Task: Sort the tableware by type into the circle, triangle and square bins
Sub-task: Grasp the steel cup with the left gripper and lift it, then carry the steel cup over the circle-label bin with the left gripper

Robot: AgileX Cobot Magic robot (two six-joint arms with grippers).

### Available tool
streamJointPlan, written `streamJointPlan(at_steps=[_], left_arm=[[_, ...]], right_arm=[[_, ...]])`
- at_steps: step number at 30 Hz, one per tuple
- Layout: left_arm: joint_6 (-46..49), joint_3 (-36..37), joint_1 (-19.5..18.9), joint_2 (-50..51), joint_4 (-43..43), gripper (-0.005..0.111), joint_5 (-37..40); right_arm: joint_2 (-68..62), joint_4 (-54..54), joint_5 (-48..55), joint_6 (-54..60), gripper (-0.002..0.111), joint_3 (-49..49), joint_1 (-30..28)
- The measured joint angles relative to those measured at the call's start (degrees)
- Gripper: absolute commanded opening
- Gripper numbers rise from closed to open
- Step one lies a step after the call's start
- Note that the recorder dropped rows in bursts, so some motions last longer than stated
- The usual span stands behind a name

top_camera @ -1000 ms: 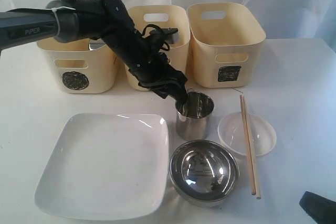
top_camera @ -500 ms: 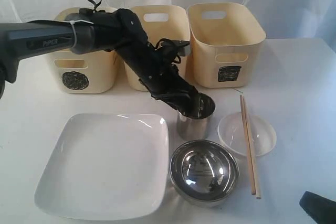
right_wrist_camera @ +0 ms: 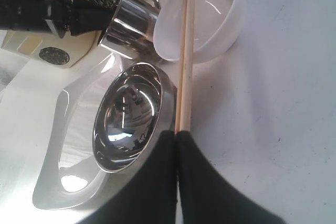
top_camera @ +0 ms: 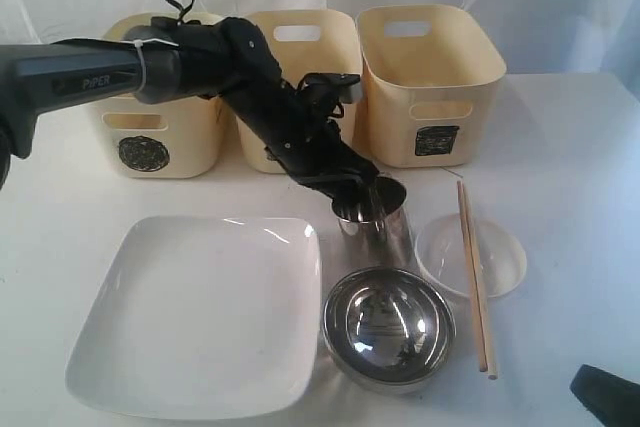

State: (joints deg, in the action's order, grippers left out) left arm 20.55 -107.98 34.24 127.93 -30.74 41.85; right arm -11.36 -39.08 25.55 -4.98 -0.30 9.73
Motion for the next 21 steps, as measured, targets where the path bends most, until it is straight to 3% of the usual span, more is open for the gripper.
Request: streamJointPlan(at_steps=[8,21], left_arm=[[1.8,0.0,0.0,-5.5,3.5,0.000,-2.8],[-2.8,-0.4,-1.0,-15.5,26.0,0.000,-15.8]], right_arm=[[0.0,0.0,0.0,0.0,0.000,0.0,0.0],[0.0,0.0,0.0,0.0,0.000,0.0,0.0]])
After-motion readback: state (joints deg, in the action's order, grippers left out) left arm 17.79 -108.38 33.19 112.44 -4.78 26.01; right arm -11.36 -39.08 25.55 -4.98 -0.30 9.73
